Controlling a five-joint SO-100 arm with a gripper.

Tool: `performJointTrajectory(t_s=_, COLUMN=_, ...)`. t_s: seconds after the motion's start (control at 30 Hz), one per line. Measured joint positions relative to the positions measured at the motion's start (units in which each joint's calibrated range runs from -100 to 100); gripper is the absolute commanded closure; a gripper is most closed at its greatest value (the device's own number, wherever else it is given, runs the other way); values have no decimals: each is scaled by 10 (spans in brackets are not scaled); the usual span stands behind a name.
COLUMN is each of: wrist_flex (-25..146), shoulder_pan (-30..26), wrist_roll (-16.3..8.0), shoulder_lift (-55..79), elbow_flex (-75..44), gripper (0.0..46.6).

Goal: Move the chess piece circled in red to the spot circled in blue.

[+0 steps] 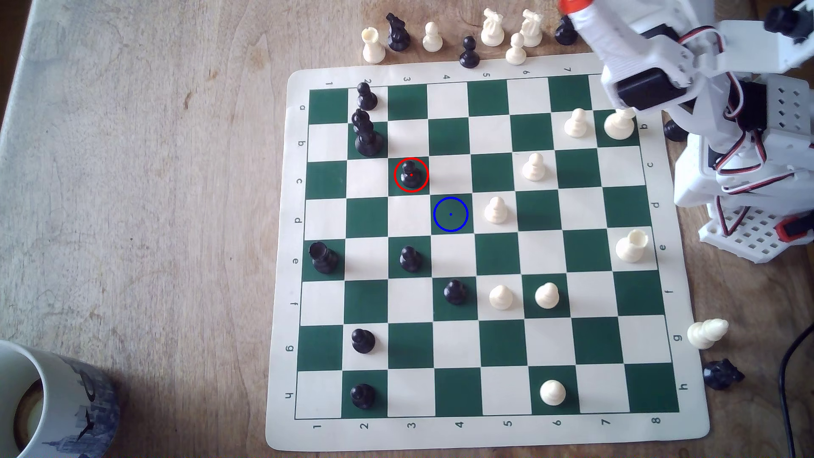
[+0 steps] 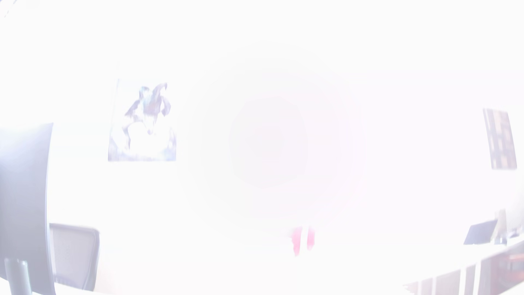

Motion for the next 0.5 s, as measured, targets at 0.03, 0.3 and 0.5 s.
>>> performJointTrajectory(t_s=0.03, wrist_flex=35, shoulder_pan=0, wrist_roll=0, shoulder_lift=0, elbow_flex=-10, gripper=464)
performJointTrajectory(t_s=0.3, wrist_flex=355, shoulder_pan=37, wrist_roll=-14, shoulder_lift=3, elbow_flex=-90, gripper=449)
performJointTrajectory(t_s=0.5, wrist_flex=500, shoulder_pan=45, wrist_roll=5, shoulder_lift=61, elbow_flex=-174, gripper=464)
